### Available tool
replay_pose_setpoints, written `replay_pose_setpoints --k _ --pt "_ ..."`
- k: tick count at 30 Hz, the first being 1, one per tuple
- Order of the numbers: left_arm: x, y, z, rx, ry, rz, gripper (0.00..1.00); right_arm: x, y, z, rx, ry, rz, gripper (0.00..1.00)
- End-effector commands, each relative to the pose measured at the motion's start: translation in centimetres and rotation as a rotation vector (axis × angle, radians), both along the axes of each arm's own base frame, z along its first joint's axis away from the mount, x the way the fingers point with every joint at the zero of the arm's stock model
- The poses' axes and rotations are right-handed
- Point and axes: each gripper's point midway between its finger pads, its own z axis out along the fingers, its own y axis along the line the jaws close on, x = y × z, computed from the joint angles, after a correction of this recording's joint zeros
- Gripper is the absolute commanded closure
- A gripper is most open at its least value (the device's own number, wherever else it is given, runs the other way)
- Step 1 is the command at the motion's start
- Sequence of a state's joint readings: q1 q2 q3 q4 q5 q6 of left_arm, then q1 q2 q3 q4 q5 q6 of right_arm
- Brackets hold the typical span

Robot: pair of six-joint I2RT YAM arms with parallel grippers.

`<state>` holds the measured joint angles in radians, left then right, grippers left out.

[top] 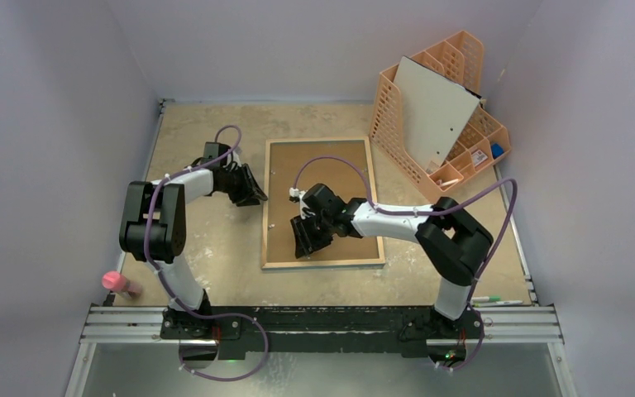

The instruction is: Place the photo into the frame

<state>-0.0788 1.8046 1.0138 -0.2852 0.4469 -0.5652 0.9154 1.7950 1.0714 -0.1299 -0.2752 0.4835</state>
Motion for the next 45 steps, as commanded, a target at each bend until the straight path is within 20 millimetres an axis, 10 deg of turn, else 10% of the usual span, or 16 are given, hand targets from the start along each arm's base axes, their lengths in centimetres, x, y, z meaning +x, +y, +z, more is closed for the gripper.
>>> replay_pose_setpoints --k 1,28,36,45 --pt "-3.3 0.4 -2.9 0.046 0.146 -0.006 0.69 -2.0 -0.6 -0.8 -0.015 0.056 0.114 0.58" --pt "-3.0 1.0 -3.2 0.085 0.154 0.007 0.69 -5.2 -4.9 -3.2 -0.202 0.198 0.165 0.59" --pt "-1.9 0.8 -1.0 0.073 0.108 -0.006 0.67 0.5 2.4 5.7 0.064 -0.002 0.075 0.57" --pt "0.0 1.9 3.6 0.127 -0.014 0.039 0.58 8.9 2.8 9.8 -0.006 -0.225 -0.320 0.51"
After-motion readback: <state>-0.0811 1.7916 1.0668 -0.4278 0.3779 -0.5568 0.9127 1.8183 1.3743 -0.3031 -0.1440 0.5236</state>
